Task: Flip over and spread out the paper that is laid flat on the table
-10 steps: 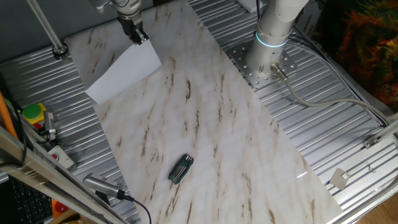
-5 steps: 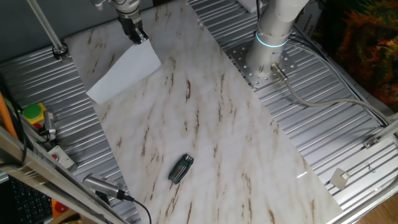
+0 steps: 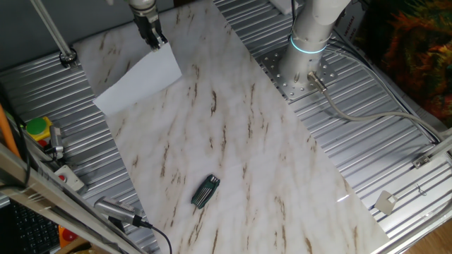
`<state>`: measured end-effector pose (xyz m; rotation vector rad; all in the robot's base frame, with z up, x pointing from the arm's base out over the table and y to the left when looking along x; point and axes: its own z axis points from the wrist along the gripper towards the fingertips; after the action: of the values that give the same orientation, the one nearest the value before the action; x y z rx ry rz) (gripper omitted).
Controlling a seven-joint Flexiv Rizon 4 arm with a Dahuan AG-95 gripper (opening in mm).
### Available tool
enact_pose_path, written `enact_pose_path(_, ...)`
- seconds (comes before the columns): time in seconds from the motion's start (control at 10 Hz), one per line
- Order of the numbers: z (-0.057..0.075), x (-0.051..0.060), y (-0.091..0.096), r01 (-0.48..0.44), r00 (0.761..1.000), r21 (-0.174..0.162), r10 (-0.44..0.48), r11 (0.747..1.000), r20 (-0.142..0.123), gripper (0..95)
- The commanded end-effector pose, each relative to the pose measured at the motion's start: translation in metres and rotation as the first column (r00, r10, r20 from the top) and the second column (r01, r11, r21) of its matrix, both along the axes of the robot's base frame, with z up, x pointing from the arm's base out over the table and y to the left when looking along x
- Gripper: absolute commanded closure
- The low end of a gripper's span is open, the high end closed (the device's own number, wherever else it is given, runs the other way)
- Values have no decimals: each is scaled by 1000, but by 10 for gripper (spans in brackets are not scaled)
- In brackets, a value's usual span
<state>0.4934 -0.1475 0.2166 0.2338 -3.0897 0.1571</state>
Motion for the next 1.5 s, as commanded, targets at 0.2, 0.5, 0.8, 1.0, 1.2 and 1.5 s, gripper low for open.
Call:
enact_pose_path(0.2, 0, 0, 3, 19, 1000, 27, -19, 999, 8, 950)
enact_pose_path(0.5, -1, 0, 6, 34, 999, 37, -35, 999, 16, 950)
enact_pose_path(0.8, -7, 0, 9, 39, 999, 40, -40, 998, 26, 950)
enact_pose_path(1.0, -8, 0, 10, 39, 999, 42, -41, 998, 30, 950)
enact_pose_path(1.2, -7, 1, 12, 45, 998, 45, -47, 998, 30, 950)
enact_pose_path(1.5, -8, 1, 13, 44, 999, 37, -45, 998, 27, 950)
